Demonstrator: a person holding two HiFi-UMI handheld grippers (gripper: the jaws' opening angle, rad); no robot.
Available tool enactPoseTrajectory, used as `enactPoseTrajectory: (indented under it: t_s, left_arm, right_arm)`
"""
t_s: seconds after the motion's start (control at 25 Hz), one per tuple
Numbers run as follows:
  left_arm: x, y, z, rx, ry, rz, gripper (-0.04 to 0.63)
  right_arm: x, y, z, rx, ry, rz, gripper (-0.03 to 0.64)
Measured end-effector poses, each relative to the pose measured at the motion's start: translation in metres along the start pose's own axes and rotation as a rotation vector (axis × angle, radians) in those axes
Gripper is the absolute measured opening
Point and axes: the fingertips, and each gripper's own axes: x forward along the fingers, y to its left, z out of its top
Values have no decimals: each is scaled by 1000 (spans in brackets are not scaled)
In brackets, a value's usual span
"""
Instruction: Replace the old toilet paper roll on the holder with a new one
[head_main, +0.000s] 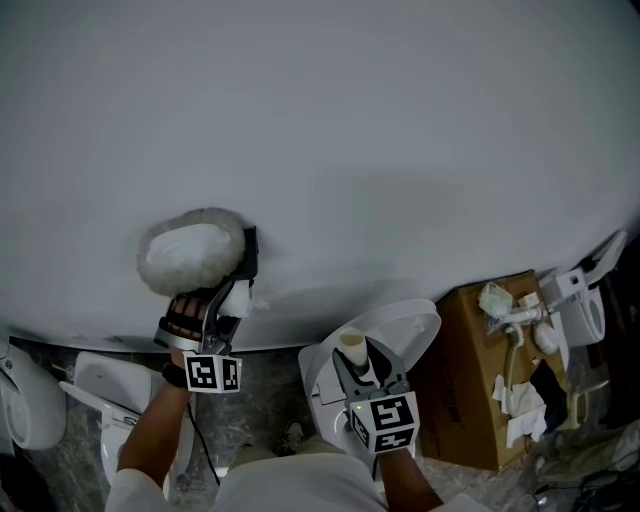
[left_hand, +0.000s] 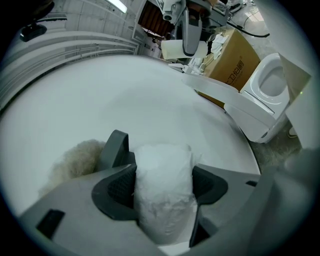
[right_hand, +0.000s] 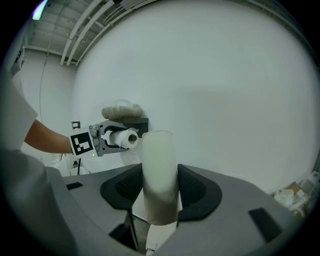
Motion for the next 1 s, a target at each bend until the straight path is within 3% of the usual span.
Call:
enactPoseTrajectory:
  t_s: [0.56,1.0]
  left_arm:
    - [-15,0,-30,3,41,-7,299]
    - [-24,-1,-27,-91,31,-66,305]
  right_arm:
    - [-6,17,7,-7,-14,-10,204]
    - [-20,34,12,-13,-22,-31,204]
